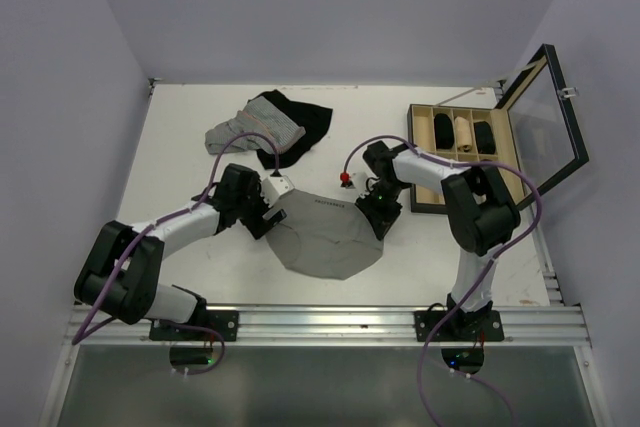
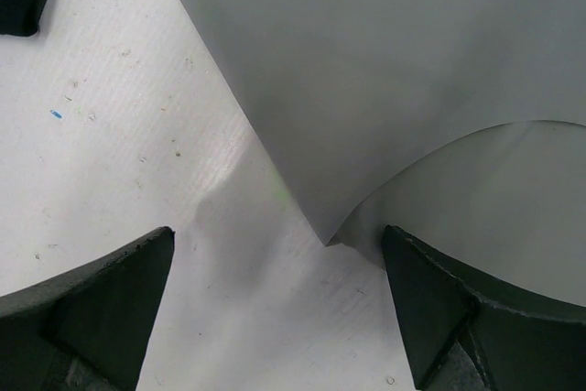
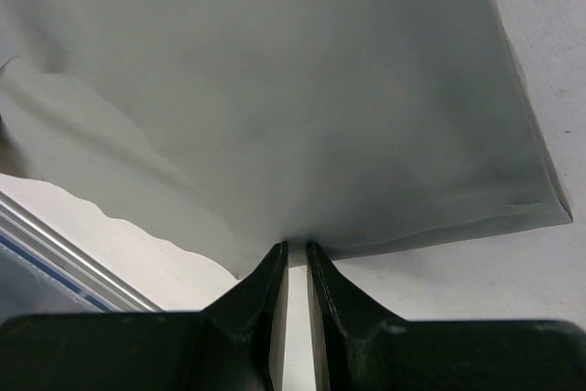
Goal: Roll the underwear
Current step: Fold the underwear
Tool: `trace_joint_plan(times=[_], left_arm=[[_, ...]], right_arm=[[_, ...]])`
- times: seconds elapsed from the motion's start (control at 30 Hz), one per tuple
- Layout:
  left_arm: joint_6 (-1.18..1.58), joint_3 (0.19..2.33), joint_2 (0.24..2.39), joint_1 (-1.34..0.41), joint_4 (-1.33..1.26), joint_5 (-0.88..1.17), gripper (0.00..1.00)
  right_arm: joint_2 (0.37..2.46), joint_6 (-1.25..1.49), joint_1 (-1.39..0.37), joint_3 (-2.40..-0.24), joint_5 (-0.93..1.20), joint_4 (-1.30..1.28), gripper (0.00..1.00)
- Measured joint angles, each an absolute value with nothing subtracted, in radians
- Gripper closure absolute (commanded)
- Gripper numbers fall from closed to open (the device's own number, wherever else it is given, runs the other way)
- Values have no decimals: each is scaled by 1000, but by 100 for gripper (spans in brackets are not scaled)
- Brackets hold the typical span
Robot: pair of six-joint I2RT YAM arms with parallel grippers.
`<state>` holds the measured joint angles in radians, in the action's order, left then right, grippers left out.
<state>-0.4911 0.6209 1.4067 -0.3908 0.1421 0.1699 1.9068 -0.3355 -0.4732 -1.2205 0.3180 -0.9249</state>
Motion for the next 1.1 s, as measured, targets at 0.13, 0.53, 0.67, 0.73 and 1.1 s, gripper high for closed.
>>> trace_joint_plan(times=[0.13,0.53,0.67,0.73,1.1], left_arm=[[-492,617,1406,-388,136,171,0],[-496,613,1403,-379,128,179,0],[-519,612,1394,-375,141,191,0],[-532,608,1381,-372,162,204,0],[-566,626,1191,-371,276,300,0]], right_arm=[[1899,-356,-473,-1219,286,-928,81],[1877,-396,-473,-1197,252,-931,77],[1876,-399,-473,-1197,261,-934,75],[1876,-401,-473,-1197,275,-936,75],[1876,-401,-472,-1334,317,-950,73]])
